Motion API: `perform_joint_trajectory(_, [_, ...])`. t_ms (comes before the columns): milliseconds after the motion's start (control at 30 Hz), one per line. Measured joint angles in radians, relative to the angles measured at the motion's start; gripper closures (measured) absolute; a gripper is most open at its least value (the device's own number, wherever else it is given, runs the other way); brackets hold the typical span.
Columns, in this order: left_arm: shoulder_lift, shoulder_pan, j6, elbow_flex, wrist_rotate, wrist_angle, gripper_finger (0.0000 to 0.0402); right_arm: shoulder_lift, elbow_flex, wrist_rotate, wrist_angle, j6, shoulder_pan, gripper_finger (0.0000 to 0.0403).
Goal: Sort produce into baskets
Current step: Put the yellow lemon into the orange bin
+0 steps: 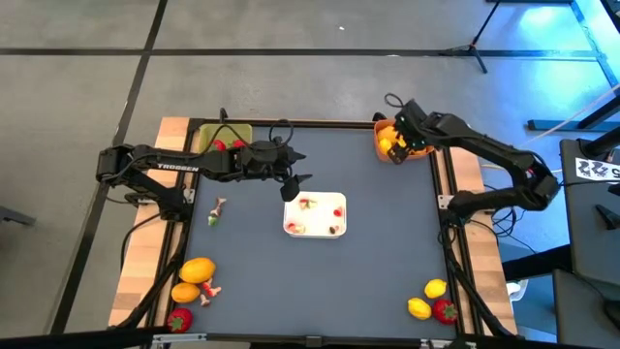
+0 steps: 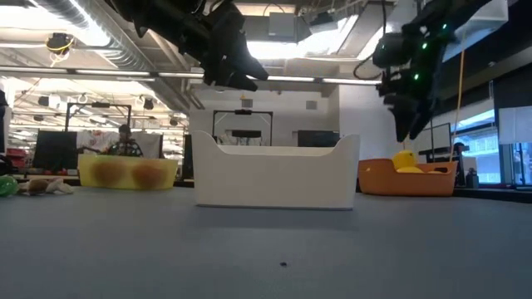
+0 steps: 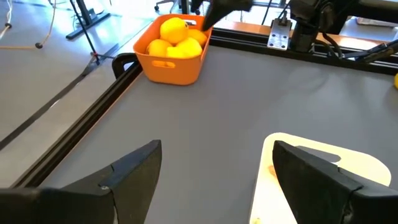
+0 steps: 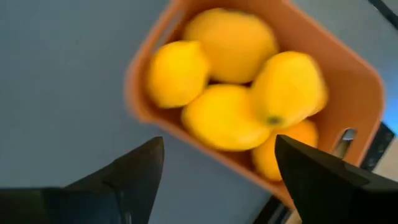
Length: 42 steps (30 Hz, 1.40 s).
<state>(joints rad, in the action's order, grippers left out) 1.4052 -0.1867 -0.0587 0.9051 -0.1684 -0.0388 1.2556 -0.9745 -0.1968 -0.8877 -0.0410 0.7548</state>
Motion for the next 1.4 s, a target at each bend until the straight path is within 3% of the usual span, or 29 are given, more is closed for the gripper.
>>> perform_joint_trajectory(400, [0.0,0.013,0.006,0.0,0.001,0.002,0.01,-0.135,0.0,0.086,-0.122,-0.145,-0.326,0.0097])
perform_joint_trajectory(967, [0.0,0.039,-0.017,0.0,0.001,0.005,0.01,-0.139,0.0,0.086,-0.156,-0.357,-0.765,0.0097])
perform_joint_trajectory(1400, [0.0,0.051,-0.019,0.0,0.001,0.005,0.01,-0.139,0.001,0.072,-0.163,-0.689,-1.105,0.0097])
